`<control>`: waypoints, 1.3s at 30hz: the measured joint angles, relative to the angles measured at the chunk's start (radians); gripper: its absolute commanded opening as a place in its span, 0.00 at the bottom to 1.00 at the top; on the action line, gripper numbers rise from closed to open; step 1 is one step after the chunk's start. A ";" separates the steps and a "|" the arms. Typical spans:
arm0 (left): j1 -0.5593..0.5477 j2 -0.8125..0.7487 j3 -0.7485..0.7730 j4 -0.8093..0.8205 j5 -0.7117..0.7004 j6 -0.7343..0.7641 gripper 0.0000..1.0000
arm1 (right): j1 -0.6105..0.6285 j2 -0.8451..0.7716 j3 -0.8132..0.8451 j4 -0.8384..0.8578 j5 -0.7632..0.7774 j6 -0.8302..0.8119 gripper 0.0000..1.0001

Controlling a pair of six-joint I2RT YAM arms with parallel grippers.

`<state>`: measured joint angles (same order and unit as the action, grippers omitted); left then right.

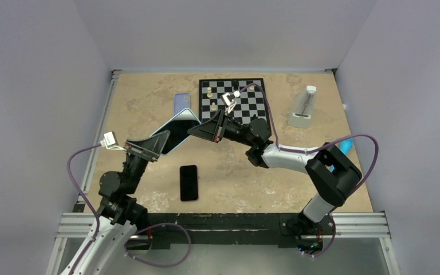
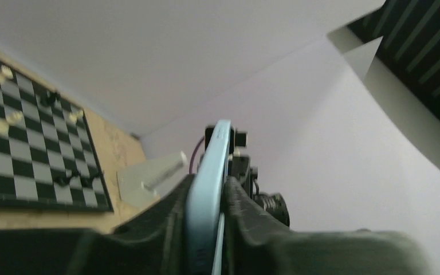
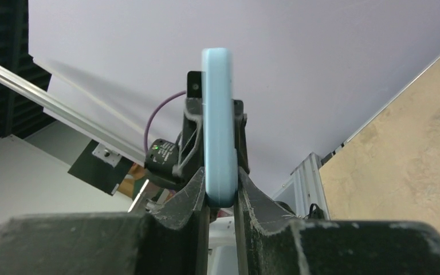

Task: Take the phone out of the phone case
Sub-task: Pick up the phone at the center of the board.

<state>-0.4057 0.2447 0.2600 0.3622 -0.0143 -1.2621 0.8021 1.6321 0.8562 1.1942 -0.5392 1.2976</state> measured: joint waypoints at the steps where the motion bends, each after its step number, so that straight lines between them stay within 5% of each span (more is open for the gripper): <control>1: 0.000 -0.003 0.025 -0.049 0.012 0.021 0.60 | 0.000 0.001 0.000 -0.003 0.000 -0.002 0.00; 5: -0.027 0.001 0.171 -0.358 0.147 0.116 0.79 | 0.018 -0.002 0.010 -0.063 -0.006 -0.043 0.00; 12: -0.029 0.054 0.502 -1.023 0.103 0.325 0.81 | 0.007 -0.113 0.034 -0.359 -0.037 -0.219 0.00; 16: -0.029 0.116 0.644 -1.204 0.065 0.480 0.82 | -0.034 -0.147 0.139 -0.673 -0.028 -0.407 0.00; 22: -0.029 0.303 0.726 -1.258 0.087 0.715 0.79 | -0.050 -0.147 0.240 -1.017 -0.039 -0.638 0.00; 27: -0.029 0.454 0.682 -1.149 0.237 0.821 0.78 | -0.049 -0.147 0.311 -1.278 -0.124 -0.832 0.00; 39: -0.029 0.416 0.506 -0.927 0.570 0.773 0.71 | -0.047 -0.147 0.286 -1.401 -0.351 -0.999 0.00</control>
<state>-0.4347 0.6609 0.7658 -0.5648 0.5560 -0.4889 0.7547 1.4849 1.1419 -0.2070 -0.8898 0.2989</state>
